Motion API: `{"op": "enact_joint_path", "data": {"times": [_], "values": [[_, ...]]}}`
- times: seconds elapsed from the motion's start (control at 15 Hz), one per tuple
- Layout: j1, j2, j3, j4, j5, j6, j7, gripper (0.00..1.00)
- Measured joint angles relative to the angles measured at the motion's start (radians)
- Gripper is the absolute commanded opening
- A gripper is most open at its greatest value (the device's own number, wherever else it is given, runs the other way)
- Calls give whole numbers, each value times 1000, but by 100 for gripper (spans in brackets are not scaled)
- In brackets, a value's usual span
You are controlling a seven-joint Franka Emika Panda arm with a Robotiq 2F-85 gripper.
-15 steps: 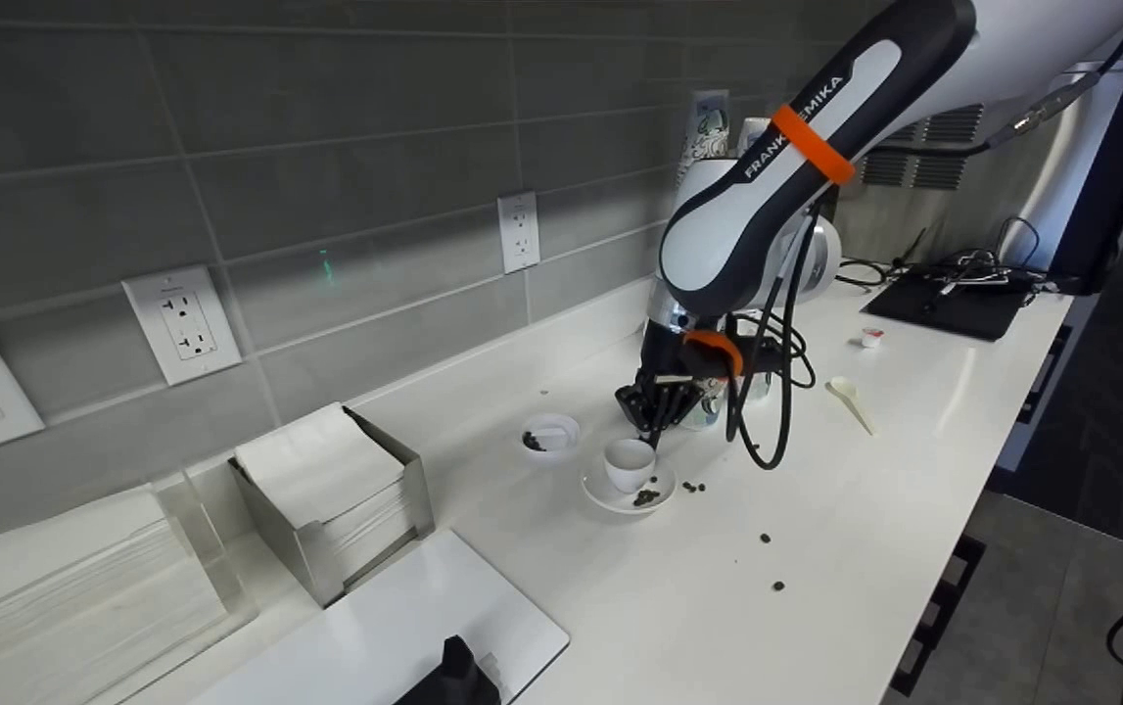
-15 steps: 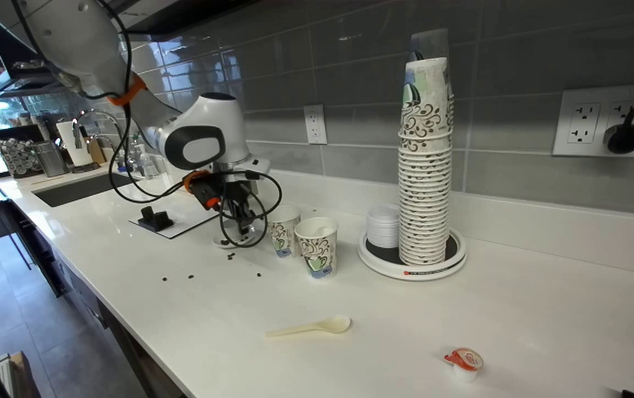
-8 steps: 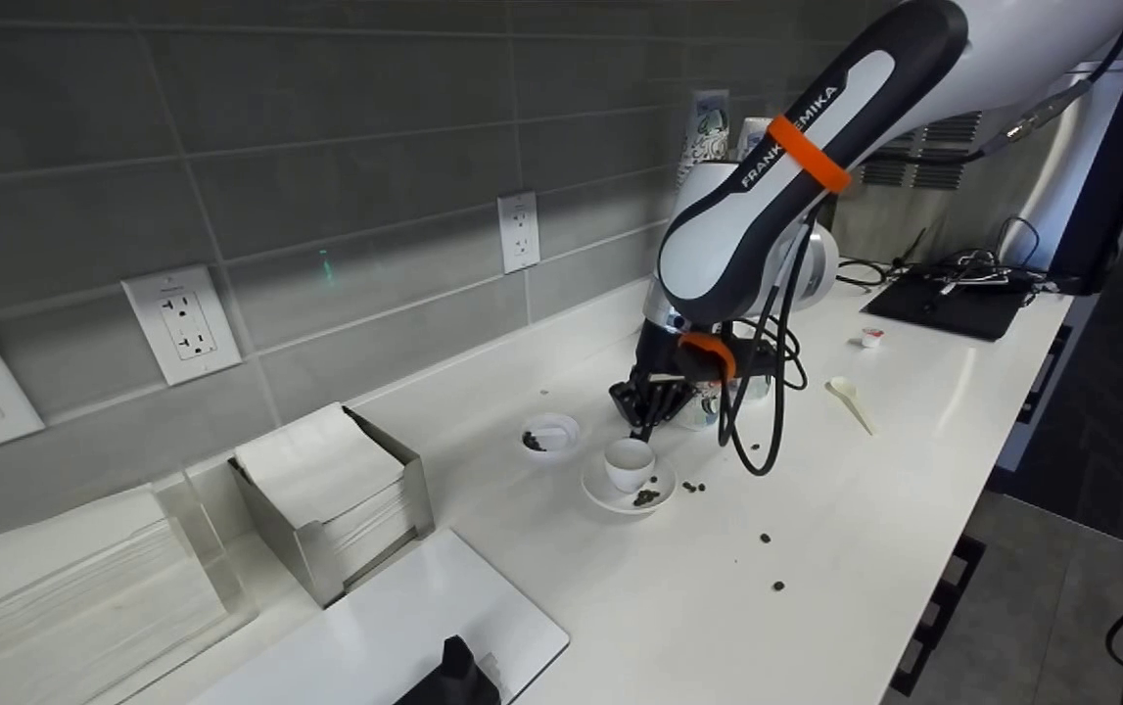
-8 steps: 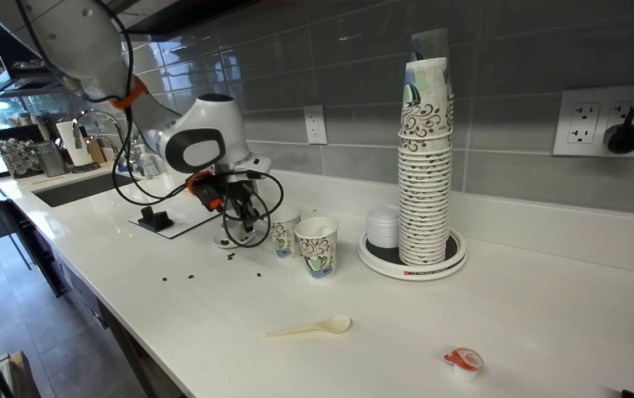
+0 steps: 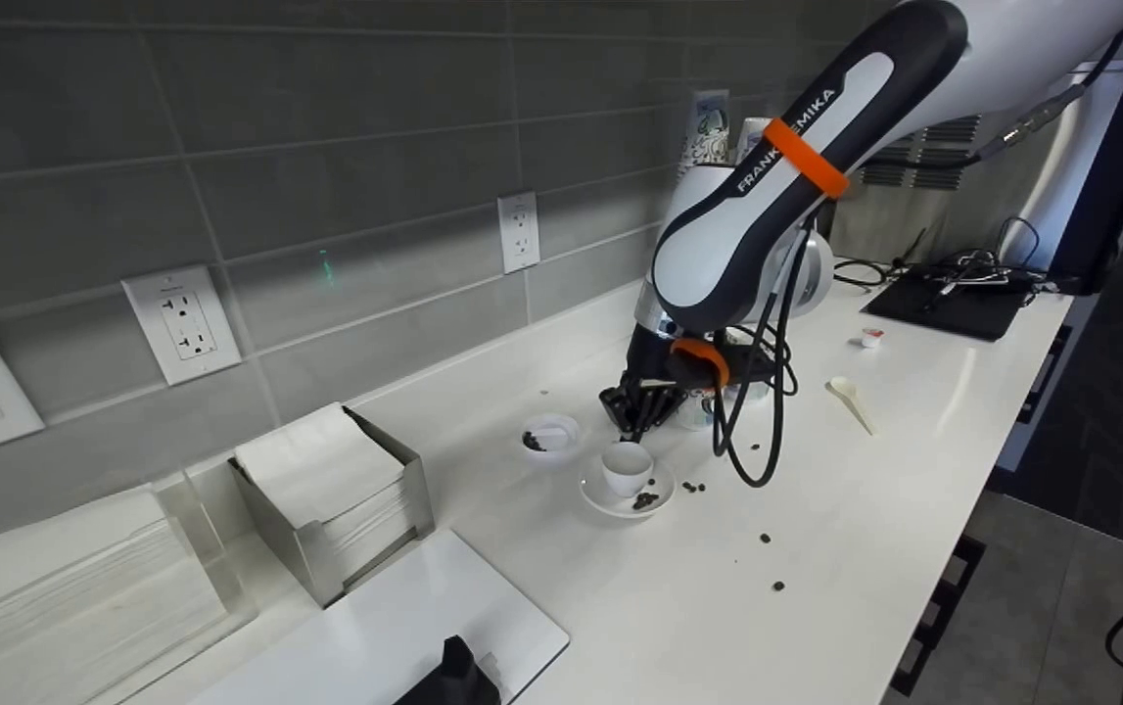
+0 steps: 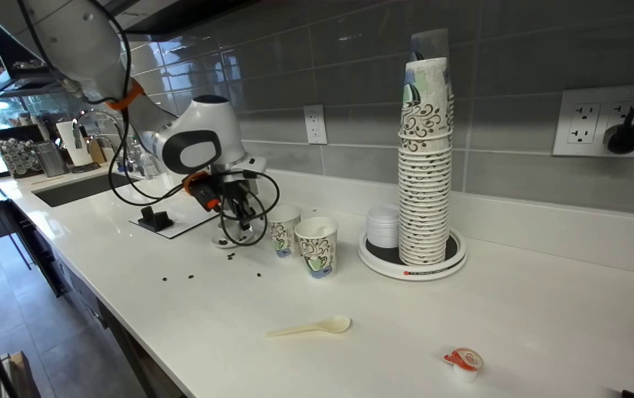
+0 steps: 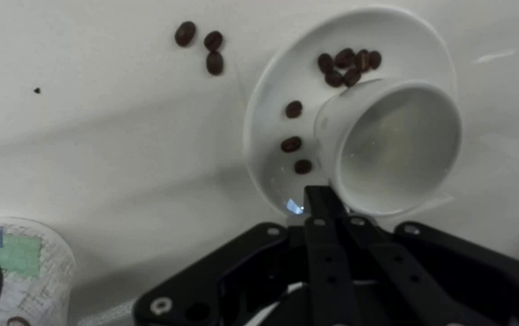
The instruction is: Push the tea cup handle from the right to the left
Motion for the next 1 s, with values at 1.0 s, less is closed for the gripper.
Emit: {"op": "enact_joint_path", "data": {"times": [1.0], "values": [[0, 25, 29, 5, 0, 55, -18, 0]]}}
